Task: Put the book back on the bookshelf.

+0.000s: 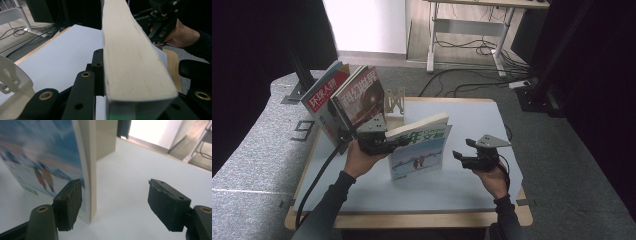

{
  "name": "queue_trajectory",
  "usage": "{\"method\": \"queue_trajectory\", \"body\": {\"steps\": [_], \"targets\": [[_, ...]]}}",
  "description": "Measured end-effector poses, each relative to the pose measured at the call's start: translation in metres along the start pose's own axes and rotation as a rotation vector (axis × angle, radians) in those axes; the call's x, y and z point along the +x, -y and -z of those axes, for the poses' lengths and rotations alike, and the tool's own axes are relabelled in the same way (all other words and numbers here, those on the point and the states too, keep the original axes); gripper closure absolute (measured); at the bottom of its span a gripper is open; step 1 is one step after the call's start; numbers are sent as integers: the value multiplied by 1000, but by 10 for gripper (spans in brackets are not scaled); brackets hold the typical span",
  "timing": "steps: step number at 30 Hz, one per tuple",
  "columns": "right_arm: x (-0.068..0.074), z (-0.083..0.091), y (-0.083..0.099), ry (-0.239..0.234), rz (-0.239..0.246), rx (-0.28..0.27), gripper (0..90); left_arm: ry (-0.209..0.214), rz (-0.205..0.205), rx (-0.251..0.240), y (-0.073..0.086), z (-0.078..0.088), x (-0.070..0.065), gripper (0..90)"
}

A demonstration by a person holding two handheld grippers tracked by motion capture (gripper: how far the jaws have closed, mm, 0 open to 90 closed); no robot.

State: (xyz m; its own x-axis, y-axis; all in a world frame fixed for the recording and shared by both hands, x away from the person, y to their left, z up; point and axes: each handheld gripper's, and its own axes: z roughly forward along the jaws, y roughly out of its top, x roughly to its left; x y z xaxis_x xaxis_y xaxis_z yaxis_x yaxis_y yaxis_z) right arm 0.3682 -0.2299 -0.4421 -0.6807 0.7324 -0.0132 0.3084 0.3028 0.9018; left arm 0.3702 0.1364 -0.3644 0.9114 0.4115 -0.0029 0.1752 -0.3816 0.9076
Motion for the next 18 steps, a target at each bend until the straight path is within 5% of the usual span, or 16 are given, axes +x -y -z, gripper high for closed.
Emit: {"method": "queue_trajectory", "body": {"steps": [18], "targets": [[-16,-10,51,73,-65,196,120,1,-5,3,0,0,0,733]]}}
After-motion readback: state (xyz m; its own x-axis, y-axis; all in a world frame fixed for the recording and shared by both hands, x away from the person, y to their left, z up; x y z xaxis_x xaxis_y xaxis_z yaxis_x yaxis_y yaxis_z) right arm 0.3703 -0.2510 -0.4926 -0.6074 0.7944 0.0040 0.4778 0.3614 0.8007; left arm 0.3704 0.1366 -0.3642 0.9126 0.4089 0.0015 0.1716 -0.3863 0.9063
